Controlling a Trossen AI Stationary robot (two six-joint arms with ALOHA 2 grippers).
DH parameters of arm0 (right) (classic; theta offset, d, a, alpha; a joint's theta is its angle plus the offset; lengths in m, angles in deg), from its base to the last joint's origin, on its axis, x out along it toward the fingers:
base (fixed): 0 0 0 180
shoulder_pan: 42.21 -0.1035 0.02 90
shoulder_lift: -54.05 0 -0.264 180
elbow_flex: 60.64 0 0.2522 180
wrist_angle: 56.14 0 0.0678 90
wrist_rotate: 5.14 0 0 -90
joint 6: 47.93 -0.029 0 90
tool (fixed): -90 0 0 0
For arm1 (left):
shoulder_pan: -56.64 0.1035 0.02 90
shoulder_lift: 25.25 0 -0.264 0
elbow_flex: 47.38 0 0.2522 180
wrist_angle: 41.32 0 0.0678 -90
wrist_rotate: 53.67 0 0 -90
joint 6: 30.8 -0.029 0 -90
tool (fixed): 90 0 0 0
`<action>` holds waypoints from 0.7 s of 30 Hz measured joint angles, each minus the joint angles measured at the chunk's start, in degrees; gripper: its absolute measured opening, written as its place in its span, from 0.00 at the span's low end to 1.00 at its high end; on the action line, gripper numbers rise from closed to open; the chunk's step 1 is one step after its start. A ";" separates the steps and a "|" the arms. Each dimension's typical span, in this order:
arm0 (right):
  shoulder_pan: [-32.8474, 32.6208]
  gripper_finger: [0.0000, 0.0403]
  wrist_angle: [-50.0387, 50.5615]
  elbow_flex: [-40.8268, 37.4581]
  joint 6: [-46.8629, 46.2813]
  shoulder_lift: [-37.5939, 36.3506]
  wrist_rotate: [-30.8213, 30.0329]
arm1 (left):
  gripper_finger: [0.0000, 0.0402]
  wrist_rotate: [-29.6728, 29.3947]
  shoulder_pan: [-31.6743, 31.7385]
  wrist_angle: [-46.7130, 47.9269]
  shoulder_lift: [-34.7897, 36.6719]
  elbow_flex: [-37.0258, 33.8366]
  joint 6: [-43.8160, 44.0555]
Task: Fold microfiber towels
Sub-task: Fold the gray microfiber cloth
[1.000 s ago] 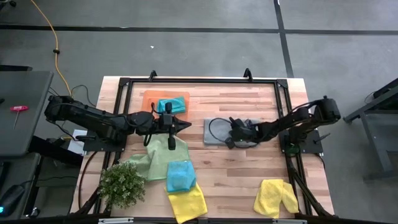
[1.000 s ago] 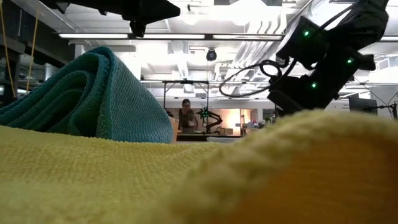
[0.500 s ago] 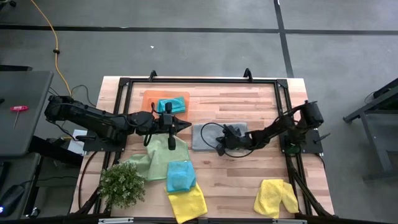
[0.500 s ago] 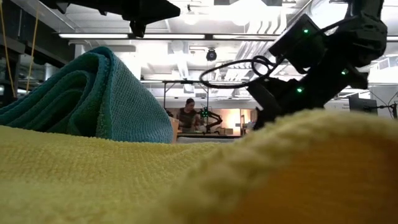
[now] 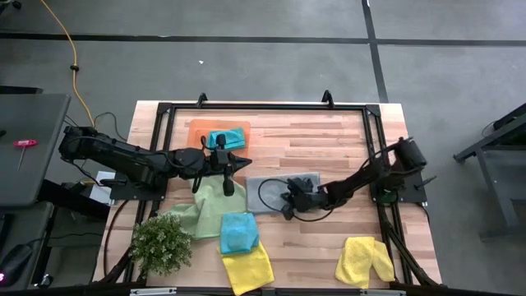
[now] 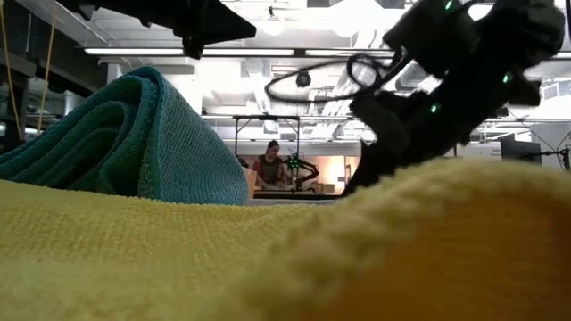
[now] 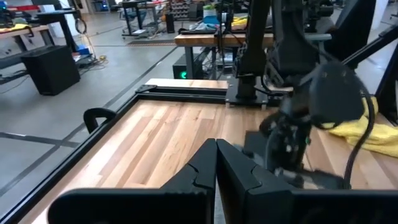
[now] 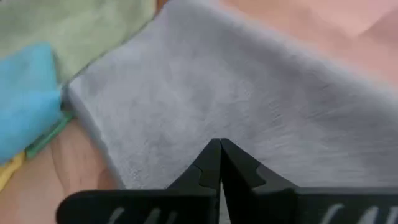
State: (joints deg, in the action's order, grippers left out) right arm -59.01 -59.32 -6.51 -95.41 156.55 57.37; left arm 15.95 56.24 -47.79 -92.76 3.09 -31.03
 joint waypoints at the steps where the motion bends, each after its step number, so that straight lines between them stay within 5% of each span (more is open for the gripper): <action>1: 0.05 0.00 2.59 -0.14 0.00 -1.74 -1.58 | 0.00 0.00 0.00 -0.02 0.00 0.00 0.00; 11: -0.68 0.00 32.62 -0.79 -3.23 -15.78 -7.78 | 0.00 0.03 -0.01 1.48 0.00 0.00 0.84; 15: -3.27 0.00 30.30 -7.18 -6.69 -18.34 -6.05 | 0.00 0.07 -0.02 2.80 0.00 0.00 1.56; 21: -6.67 0.00 11.36 -16.27 -6.93 -20.50 -4.37 | 0.00 -0.28 -0.02 2.91 0.00 0.00 1.57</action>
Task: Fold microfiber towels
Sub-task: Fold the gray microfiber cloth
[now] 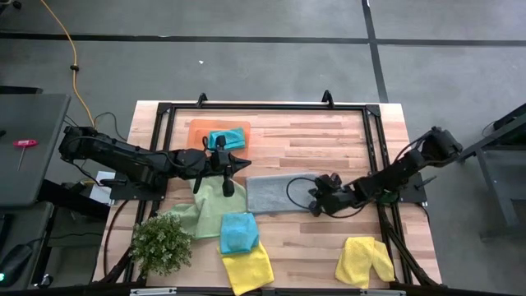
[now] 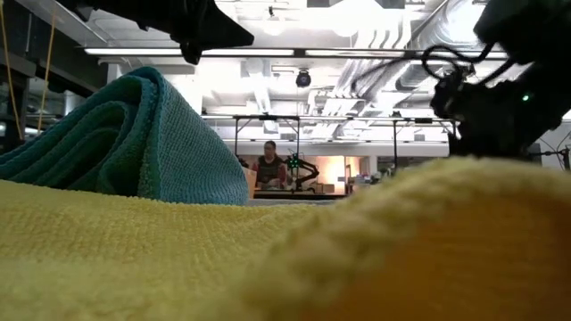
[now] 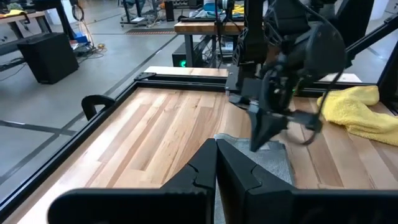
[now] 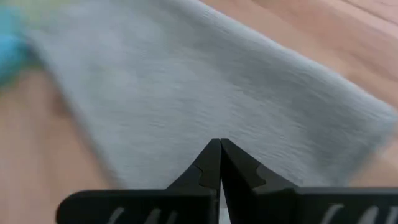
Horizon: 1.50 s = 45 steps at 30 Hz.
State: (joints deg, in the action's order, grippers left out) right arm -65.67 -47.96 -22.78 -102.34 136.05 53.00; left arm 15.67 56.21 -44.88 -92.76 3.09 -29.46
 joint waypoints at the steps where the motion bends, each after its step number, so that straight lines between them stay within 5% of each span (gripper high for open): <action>1: -0.14 0.00 -3.19 -0.58 1.17 0.02 -0.02 | 0.00 -0.38 0.00 -0.02 0.00 0.00 -0.02; 5: 1.37 0.00 -6.78 -1.40 4.24 0.22 -0.73 | 0.00 -0.79 0.00 -0.02 0.00 0.00 -0.01; 14: 5.76 0.00 4.71 -1.38 -0.81 0.22 1.01 | 0.00 -0.99 0.00 -0.02 0.00 0.00 -0.02; 30: -4.98 0.00 18.75 -1.20 -26.68 0.11 -4.37 | 0.00 1.00 0.02 1.30 0.00 0.00 1.05; 39: -5.10 0.00 21.89 -1.50 -17.38 -9.31 -7.00 | 0.05 -5.81 2.25 -3.54 -4.85 0.11 0.57; 45: -5.05 0.00 24.69 -1.46 -9.72 -20.61 -10.67 | 0.16 4.46 8.68 8.81 -15.50 9.18 1.68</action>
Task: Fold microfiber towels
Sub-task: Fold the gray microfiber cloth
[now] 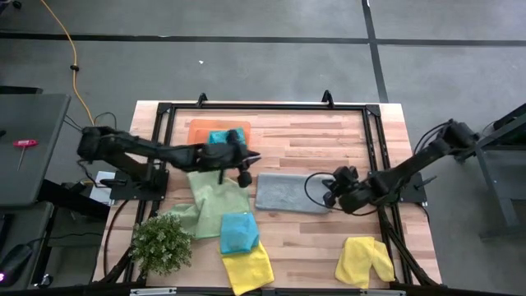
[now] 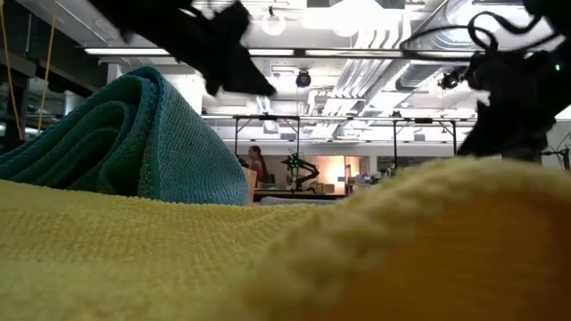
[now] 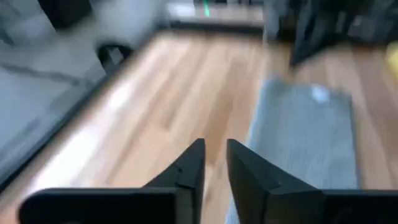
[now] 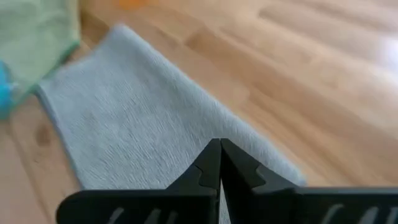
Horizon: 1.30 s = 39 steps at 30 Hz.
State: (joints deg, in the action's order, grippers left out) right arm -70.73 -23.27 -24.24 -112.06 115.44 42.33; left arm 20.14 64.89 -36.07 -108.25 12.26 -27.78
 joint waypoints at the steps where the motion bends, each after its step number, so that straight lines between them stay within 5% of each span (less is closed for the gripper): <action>1: 0.00 0.00 0.13 0.00 1.15 -1.49 -0.61 | 0.19 1.77 0.77 4.33 -2.56 2.69 -0.02; 7: 0.00 0.00 0.32 0.02 5.48 -6.07 -3.68 | 0.40 9.80 3.65 30.32 -17.09 18.92 -4.90; 12: 0.00 0.00 0.16 0.02 6.19 -5.83 -4.87 | 0.54 12.31 4.74 39.79 -25.62 26.53 -12.37; 20: 0.00 0.00 0.42 0.02 6.61 -5.84 -4.80 | 0.60 21.88 6.80 40.16 -28.18 28.10 -14.12; 39: 0.41 0.00 2.17 0.11 6.67 -5.84 -0.42 | 0.56 23.95 7.47 38.77 -32.90 28.22 -13.77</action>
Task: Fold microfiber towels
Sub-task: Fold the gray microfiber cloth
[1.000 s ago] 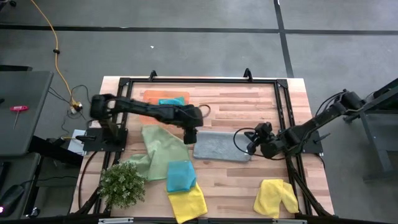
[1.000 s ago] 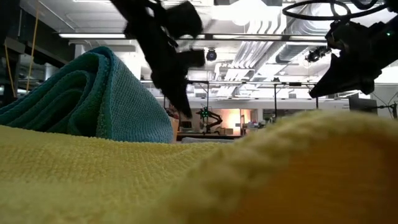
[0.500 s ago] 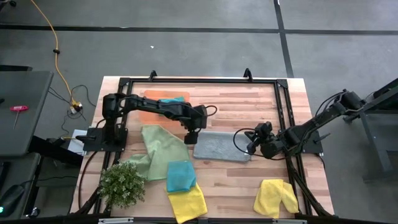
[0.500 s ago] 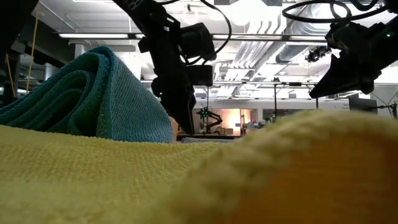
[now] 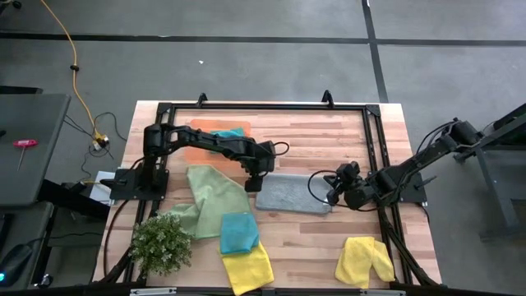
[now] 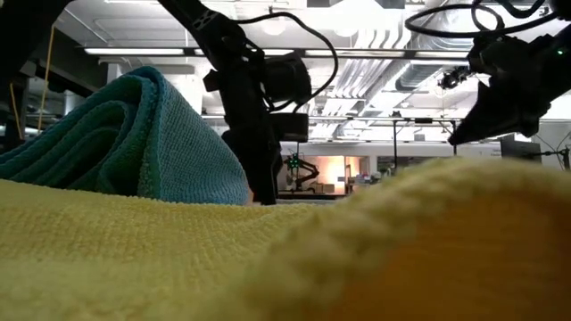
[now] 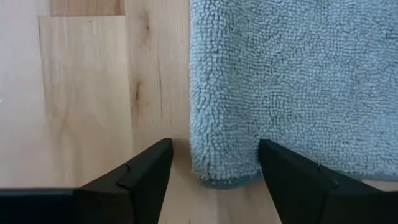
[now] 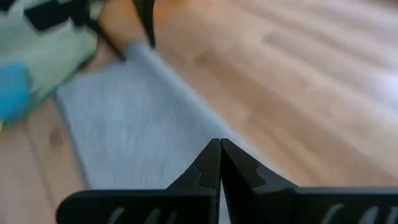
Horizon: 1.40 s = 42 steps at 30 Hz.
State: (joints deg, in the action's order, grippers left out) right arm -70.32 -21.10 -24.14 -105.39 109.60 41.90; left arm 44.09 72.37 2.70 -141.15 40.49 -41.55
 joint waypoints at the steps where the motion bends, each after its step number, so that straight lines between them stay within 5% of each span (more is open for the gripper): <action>1: 0.57 0.00 1.06 0.03 0.29 0.00 2.40 | 0.54 -0.09 -0.10 0.03 0.00 0.05 0.00; 13: 17.02 0.03 10.65 0.04 9.50 -0.02 20.28 | 0.22 -2.27 -0.53 1.92 0.59 0.26 0.02; 16: 21.40 0.12 10.37 0.04 12.71 -0.02 29.08 | 0.16 -2.45 -0.53 2.03 0.61 0.26 0.04; 20: 25.53 0.31 7.69 0.04 19.81 -0.02 33.31 | 0.10 -2.56 -0.76 2.10 0.64 0.26 0.58; 27: 31.71 0.57 5.63 -1.13 26.50 -0.04 36.16 | 0.06 -3.09 -2.38 2.05 0.68 0.26 1.61; 42: 35.26 0.55 -9.12 -9.96 26.39 -0.02 42.10 | 0.10 -7.31 -4.63 1.67 0.72 0.30 1.57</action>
State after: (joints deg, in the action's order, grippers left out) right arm -35.06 -30.22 -34.09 -78.99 109.58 84.00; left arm 36.78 67.74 4.38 -140.43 40.79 -39.97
